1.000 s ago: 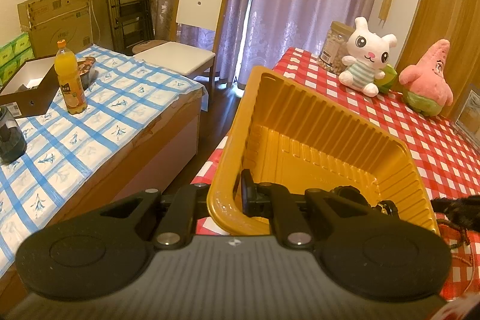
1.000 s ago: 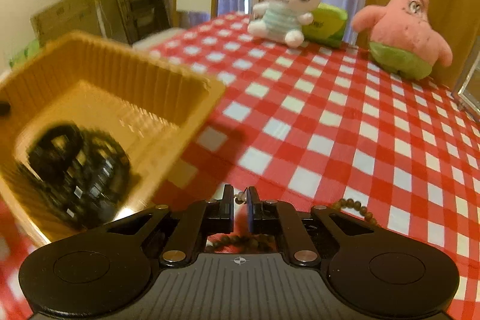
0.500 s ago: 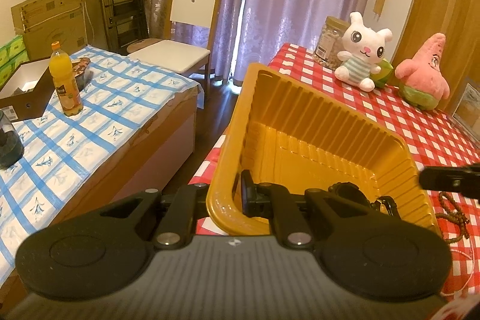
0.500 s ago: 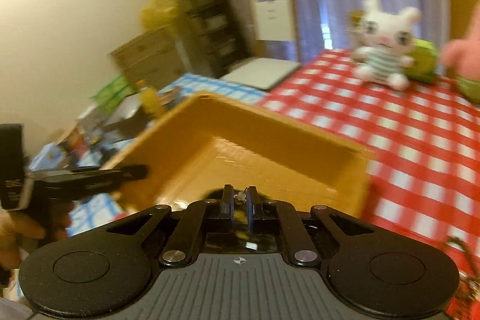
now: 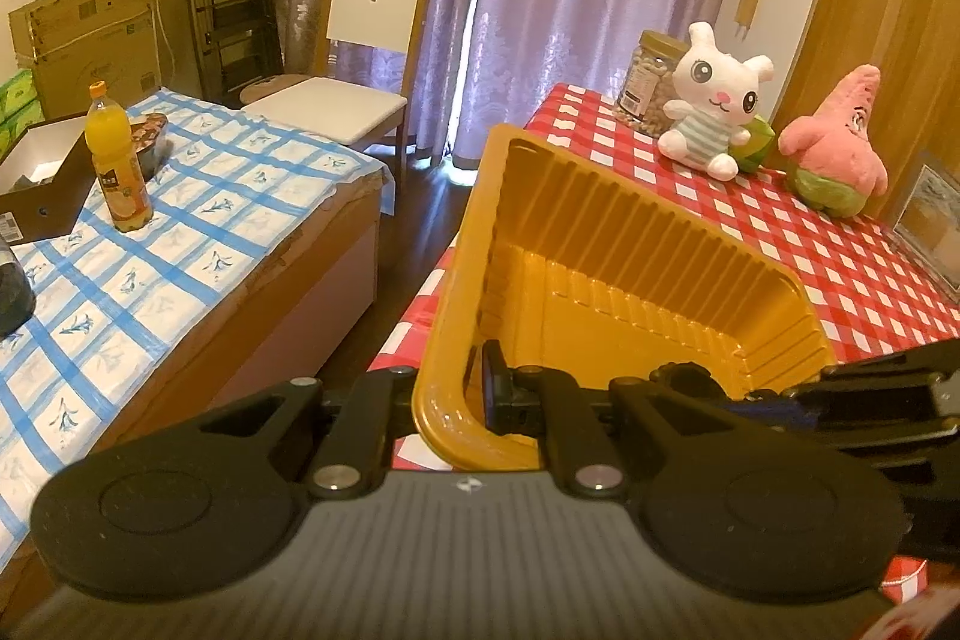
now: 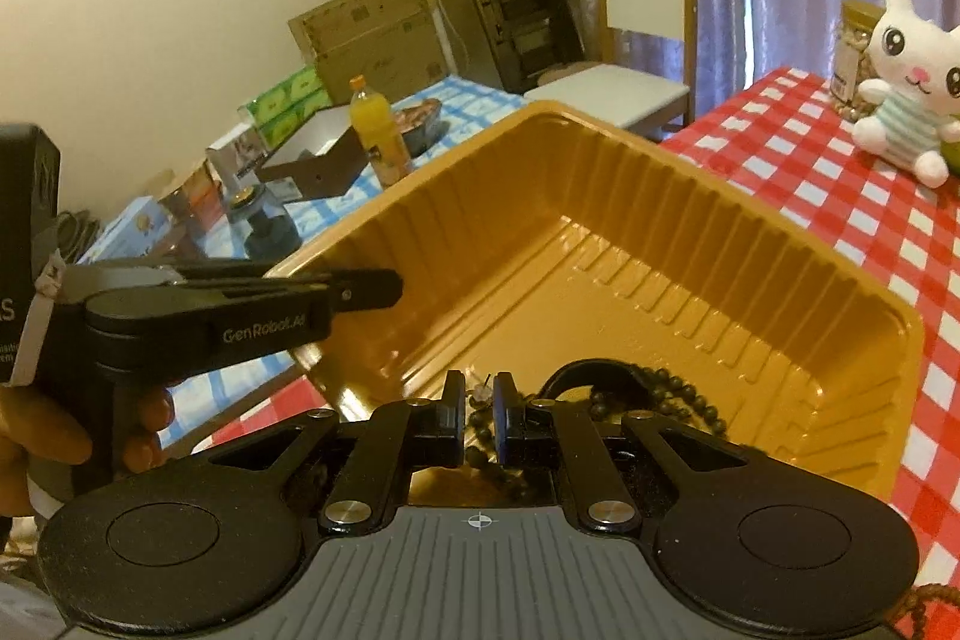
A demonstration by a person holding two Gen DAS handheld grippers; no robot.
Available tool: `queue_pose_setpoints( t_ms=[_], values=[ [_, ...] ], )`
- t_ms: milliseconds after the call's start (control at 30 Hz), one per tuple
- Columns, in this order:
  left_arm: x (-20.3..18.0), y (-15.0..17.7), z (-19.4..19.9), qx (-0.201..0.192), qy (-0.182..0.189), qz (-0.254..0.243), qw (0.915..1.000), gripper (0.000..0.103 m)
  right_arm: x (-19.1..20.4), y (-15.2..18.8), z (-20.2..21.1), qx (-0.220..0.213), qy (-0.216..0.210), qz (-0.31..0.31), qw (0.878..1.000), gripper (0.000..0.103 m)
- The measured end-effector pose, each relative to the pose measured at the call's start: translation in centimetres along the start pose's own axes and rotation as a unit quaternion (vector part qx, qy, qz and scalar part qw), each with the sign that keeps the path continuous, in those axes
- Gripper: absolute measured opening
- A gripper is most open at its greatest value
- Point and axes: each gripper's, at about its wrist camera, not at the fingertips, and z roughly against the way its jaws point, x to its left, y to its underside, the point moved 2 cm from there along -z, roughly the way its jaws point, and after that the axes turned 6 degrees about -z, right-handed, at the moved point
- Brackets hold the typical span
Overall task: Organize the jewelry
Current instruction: 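Carry the bead strand over the orange tray and open the right gripper, then move the right gripper back to the bead strand with the gold pendant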
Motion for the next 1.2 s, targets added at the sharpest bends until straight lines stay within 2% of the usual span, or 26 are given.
queue_pose_setpoints(
  t_ms=[67, 133, 167, 233, 467, 767, 1033, 1200],
  values=[
    [0.1, 0.0, -0.1, 0.001, 0.001, 0.000, 1.0000, 0.009, 0.0, 0.2, -0.1, -0.001, 0.004, -0.003, 1.000, 0.011],
    [0.1, 0.0, -0.1, 0.002, 0.002, 0.000, 1.0000, 0.009, -0.2, 0.2, 0.1, -0.005, 0.006, -0.009, 1.000, 0.019],
    [0.1, 0.0, -0.1, 0.002, 0.002, 0.000, 1.0000, 0.009, -0.3, 0.2, 0.3, -0.010, 0.005, -0.012, 1.000, 0.029],
    [0.1, 0.0, -0.2, 0.003, 0.002, 0.000, 1.0000, 0.009, -0.2, 0.3, 1.0, -0.021, 0.007, -0.016, 1.000, 0.038],
    [0.0, 0.0, -0.4, 0.004, 0.000, -0.006, 1.0000, 0.009, -1.5, 0.6, 4.3, -0.063, 0.033, -0.050, 0.996, 0.038],
    [0.0, 0.0, -0.6, 0.005, -0.001, -0.007, 1.0000, 0.009, -5.7, 4.4, 10.8, -0.081, 0.093, -0.134, 0.983, 0.038],
    [0.2, -0.1, -0.7, 0.005, -0.006, -0.010, 0.9999, 0.009, -9.8, 8.6, 16.0, -0.084, 0.164, -0.197, 0.963, 0.038],
    [0.2, -0.1, -0.6, 0.005, -0.011, -0.011, 0.9999, 0.009, -13.1, 10.8, 18.6, -0.089, 0.219, -0.231, 0.944, 0.038]
  ],
)
